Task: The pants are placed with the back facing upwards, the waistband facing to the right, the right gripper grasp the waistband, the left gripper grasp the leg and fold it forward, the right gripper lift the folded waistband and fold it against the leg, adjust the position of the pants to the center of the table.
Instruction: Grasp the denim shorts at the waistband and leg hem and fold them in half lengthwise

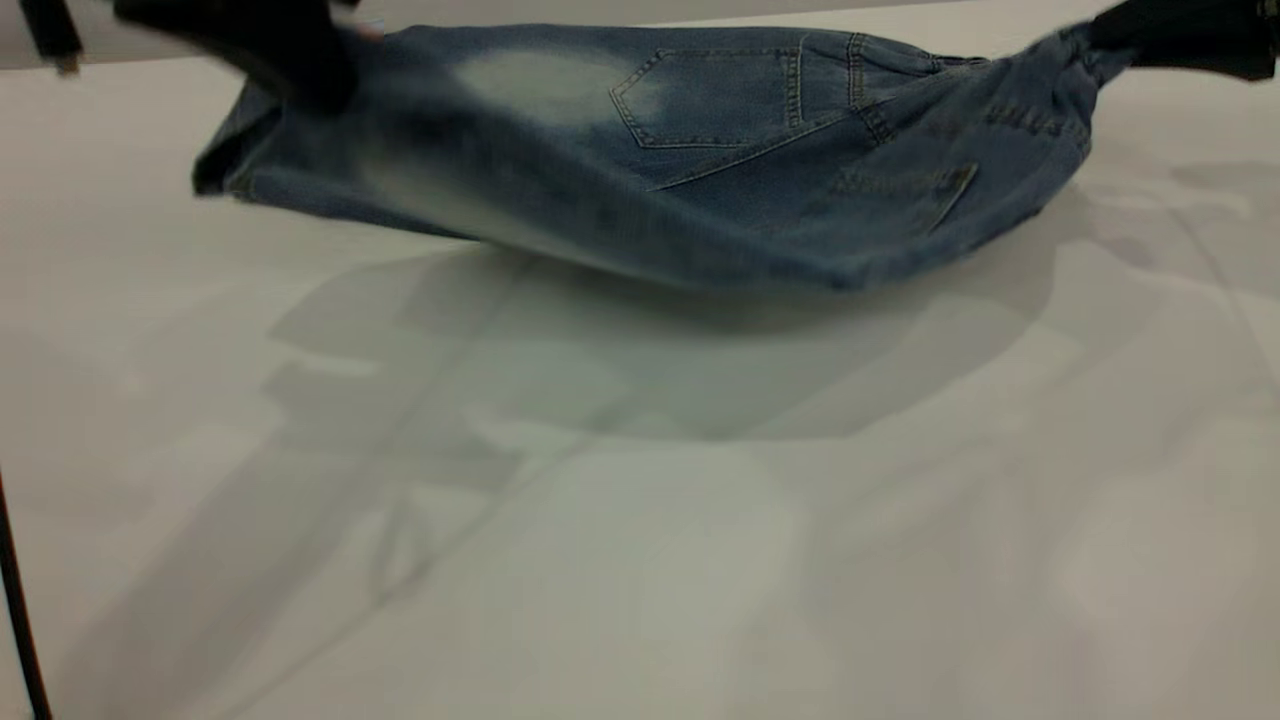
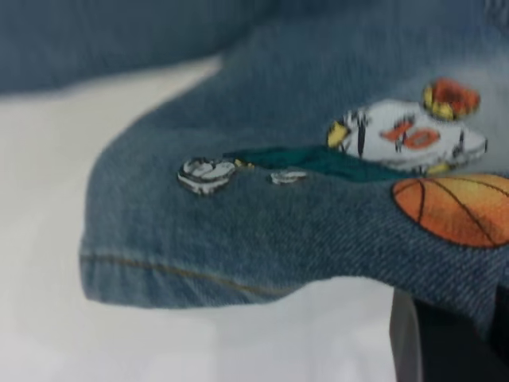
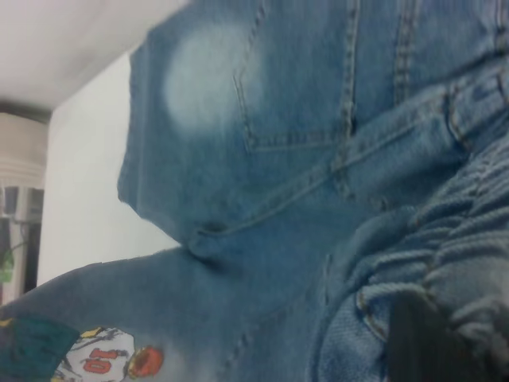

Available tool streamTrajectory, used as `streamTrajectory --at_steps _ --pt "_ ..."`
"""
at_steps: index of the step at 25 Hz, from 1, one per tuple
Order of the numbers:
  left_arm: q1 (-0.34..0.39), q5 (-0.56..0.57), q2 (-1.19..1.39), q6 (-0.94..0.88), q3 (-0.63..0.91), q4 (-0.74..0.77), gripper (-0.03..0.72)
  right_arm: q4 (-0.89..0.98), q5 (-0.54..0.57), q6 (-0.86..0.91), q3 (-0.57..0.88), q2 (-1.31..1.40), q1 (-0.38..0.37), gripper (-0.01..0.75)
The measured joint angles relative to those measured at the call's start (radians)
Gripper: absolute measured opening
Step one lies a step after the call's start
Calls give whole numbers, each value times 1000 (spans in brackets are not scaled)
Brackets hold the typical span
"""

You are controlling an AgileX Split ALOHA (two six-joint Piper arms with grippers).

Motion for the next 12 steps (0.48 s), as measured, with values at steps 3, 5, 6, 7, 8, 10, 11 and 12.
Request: streamTrajectory --at_steps 3,5,6,7,8,10,11,12 --pt "0 -8 1 -2 -33 32 79 -1 19 20 -32 0 0 43" --pt "0 -14 1 -21 -53 61 79 -1 30 32 -50 0 0 43" --pt "0 -24 1 -33 -62 84 79 -1 32 36 -60 0 0 43" --pt "0 -37 1 -47 -66 104 79 -1 32 37 -70 0 0 43" --pt "0 -44 1 -61 -67 128 79 -1 32 39 -78 0 0 43" --pt "12 -60 1 -100 -67 176 79 -1 32 54 -100 0 2 43" --pt "24 -70 1 -121 -67 201 79 -1 28 61 -110 1 10 43" --pt "39 -83 1 -145 -67 233 79 -1 27 67 -125 5 14 43"
